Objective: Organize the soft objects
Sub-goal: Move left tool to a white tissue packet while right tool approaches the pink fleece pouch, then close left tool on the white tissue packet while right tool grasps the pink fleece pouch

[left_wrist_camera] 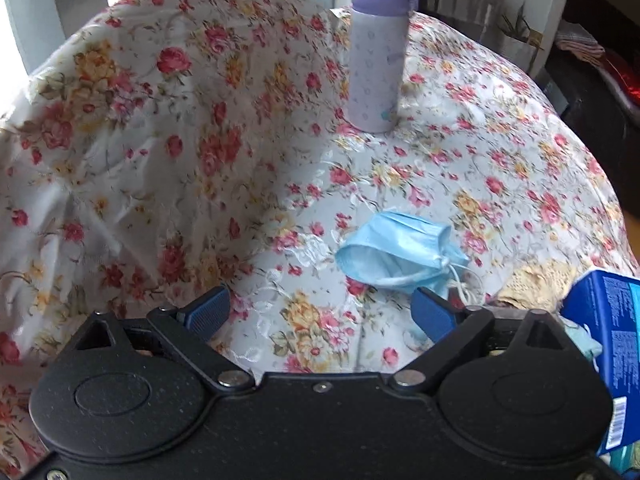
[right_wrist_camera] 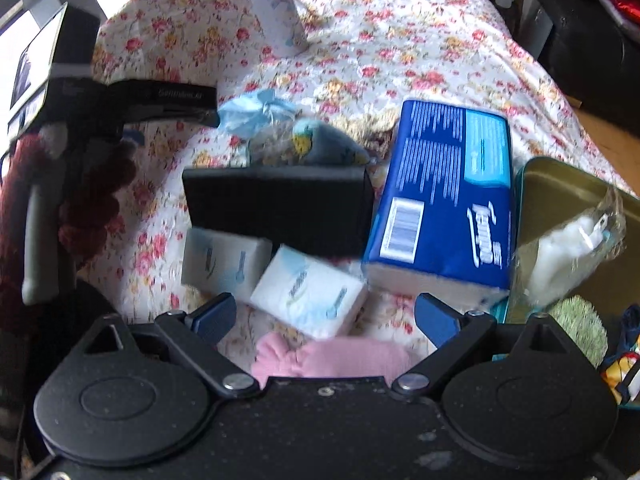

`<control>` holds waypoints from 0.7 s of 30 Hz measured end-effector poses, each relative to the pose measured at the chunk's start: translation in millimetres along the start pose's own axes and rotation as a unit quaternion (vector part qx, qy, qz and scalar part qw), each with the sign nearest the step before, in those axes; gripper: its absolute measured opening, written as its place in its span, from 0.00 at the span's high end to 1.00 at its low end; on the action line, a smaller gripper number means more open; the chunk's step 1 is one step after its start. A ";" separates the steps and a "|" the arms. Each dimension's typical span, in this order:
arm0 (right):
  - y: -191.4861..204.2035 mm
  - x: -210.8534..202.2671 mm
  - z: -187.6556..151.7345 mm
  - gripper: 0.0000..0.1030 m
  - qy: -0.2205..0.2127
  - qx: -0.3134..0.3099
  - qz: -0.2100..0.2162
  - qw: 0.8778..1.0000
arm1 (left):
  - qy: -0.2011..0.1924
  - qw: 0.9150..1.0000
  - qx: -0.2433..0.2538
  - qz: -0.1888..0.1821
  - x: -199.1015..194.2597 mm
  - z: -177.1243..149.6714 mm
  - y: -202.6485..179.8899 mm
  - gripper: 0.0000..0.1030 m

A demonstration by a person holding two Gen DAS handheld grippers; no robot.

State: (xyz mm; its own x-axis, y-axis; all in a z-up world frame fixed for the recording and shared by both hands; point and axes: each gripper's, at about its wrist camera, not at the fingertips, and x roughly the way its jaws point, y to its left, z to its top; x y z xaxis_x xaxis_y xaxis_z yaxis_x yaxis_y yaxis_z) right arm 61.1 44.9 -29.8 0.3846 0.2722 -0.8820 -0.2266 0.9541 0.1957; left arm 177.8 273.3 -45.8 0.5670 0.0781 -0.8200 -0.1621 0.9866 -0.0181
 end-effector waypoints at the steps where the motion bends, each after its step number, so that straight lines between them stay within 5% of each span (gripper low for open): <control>1: -0.8 0.5 -4.0 0.06 0.004 0.001 0.001 1.000 | 0.000 1.000 0.002 -0.003 -0.5 -0.3 -0.8 0.09; 9: -7.2 13.4 -40.2 0.06 0.047 0.023 0.003 0.999 | 0.034 0.998 0.015 -0.042 0.2 -6.2 -5.5 0.10; 21: 1.4 48.8 -51.5 0.07 0.063 -0.004 -0.025 0.998 | 0.051 0.998 0.030 -0.027 -33.5 -41.0 -20.1 0.10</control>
State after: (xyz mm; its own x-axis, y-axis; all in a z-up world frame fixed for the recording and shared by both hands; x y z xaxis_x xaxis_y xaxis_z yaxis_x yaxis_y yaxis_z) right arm 33.5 53.1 -94.7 0.2807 0.2061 -0.9374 -0.2181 0.9648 0.1468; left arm 129.0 245.0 -41.4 0.4875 0.0118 -0.8730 -0.0828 0.9960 -0.0328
